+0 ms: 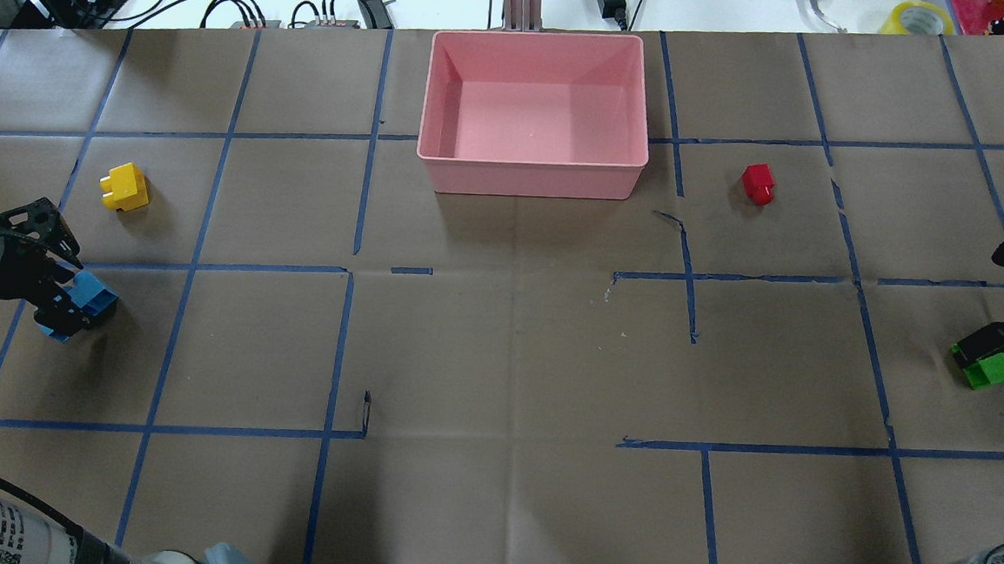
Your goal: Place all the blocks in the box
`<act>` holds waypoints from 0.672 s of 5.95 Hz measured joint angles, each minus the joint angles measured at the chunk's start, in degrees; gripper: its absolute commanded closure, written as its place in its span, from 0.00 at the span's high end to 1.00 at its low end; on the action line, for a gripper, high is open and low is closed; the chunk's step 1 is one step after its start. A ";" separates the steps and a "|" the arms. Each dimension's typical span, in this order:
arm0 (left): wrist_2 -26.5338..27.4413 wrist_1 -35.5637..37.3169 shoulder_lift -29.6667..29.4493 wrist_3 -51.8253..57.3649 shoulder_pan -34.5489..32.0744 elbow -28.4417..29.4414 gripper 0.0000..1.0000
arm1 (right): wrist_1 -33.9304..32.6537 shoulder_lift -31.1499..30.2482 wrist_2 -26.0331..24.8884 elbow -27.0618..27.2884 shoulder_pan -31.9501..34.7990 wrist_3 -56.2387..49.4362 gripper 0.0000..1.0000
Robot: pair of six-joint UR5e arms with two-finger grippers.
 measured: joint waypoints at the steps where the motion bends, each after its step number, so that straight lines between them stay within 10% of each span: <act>1: -0.27 0.00 0.02 0.00 0.00 0.05 0.62 | -0.42 0.25 0.15 0.00 -0.01 0.00 0.88; 4: -0.18 0.00 0.04 0.22 0.00 0.61 0.26 | -0.60 0.20 0.06 0.15 -0.06 -0.01 0.63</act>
